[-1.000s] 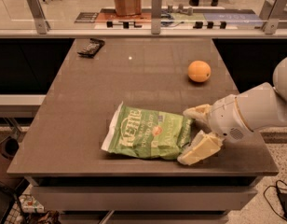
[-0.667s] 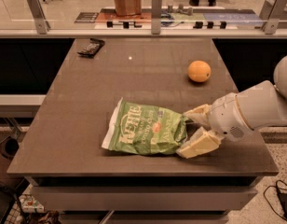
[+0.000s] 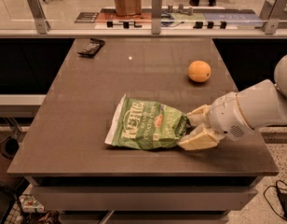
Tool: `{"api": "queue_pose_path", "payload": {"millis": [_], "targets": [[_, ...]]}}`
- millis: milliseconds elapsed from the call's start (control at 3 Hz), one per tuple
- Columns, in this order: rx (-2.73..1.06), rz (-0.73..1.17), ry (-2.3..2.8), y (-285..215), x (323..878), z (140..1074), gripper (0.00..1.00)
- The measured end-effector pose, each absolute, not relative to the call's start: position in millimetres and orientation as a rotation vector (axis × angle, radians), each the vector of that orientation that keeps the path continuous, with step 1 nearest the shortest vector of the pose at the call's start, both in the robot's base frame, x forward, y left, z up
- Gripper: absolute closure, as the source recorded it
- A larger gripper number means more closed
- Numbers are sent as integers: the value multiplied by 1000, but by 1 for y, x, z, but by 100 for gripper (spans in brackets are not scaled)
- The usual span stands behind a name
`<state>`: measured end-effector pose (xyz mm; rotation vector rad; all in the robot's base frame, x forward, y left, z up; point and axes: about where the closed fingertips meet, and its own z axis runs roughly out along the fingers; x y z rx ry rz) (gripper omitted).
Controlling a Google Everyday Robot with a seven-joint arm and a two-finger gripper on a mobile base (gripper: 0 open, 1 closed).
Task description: Move green jalapeno chip bag near rxbar chocolate
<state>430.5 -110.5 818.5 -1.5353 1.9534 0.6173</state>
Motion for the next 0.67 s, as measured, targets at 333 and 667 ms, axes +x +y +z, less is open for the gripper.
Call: {"api": "queue_pose_path", "payload": {"millis": [333, 667], "targets": [[-1540, 617, 1951, -109, 430, 819, 58], [-1544, 617, 1949, -107, 430, 819, 35]]}}
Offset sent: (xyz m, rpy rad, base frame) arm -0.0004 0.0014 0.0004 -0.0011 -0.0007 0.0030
